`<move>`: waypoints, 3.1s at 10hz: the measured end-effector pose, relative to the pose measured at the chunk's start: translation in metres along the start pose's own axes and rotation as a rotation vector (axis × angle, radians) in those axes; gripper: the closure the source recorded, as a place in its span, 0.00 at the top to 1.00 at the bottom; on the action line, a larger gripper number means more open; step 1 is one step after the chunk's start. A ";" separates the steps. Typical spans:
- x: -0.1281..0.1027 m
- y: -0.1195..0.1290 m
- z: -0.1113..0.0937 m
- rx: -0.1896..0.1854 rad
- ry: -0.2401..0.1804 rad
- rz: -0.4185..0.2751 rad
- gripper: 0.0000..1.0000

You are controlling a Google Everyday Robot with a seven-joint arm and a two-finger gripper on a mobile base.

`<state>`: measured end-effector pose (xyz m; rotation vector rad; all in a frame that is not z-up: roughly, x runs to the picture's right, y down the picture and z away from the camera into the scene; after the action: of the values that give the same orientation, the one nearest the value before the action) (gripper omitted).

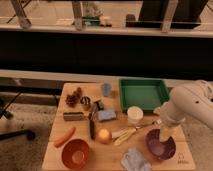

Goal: Place towel in red bowl

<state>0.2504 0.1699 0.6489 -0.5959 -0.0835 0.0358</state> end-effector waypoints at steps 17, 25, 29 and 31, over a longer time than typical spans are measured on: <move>-0.066 0.072 0.075 -0.074 -0.119 -0.072 0.80; -0.067 0.083 0.111 -0.122 -0.145 -0.068 0.80; -0.060 0.092 0.122 -0.131 -0.174 -0.055 0.80; -0.059 0.096 0.129 -0.132 -0.194 -0.054 0.80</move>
<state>0.1793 0.3176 0.6970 -0.7207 -0.2921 0.0358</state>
